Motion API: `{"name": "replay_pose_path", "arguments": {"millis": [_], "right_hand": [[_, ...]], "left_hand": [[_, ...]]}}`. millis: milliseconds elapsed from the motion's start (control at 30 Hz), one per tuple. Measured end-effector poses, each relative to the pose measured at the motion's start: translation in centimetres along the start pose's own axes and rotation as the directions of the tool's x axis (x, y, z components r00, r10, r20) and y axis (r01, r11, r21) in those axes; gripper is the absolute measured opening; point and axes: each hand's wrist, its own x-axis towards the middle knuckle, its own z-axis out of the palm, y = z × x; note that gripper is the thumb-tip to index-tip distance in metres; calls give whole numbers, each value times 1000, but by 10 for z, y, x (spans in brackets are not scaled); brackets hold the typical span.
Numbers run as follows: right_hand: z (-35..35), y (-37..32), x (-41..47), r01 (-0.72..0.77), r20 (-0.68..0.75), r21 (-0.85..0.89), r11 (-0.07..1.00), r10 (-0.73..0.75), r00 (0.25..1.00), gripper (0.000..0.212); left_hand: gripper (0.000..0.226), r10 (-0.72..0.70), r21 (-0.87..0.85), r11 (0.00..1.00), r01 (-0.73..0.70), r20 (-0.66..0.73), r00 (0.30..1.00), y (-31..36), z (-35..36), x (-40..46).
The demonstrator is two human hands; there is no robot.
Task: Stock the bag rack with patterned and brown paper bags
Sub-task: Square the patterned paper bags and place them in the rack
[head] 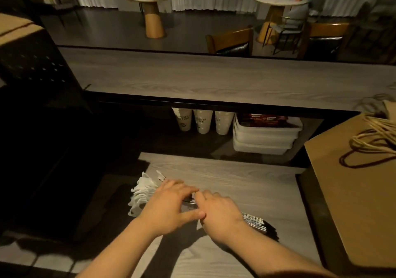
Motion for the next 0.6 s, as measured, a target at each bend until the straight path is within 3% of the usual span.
{"name": "replay_pose_path", "arguments": {"millis": [33,100,167,267,433,533,600], "right_hand": [[1,2,0,8,-9,-11,1000,-8,1000,47],[0,7,-3,17,-25,-47,999,-19,1000,42],[0,15,-9,-7,-27,-66,998,5,1000,38],[11,41,-28,-108,-99,-31,994,104,990,32],[42,105,-64,-393,-205,146,908,416,886,45],[47,114,-70,-352,-116,503,790,465,878,45],[53,113,-67,-268,-133,618,739,434,891,44]], "left_hand": [[83,-1,111,994,-8,79,997,-8,3,5],[73,-22,258,966,-7,109,994,-27,6,11],[52,-48,299,954,32,44,998,-50,8,11],[43,-70,284,955,89,-76,995,-84,19,4],[35,-46,29,998,54,-221,974,-98,31,-9],[32,-33,-105,994,12,-205,978,-88,30,-12],[39,-25,-156,988,-4,-183,983,-87,30,-14]]}}
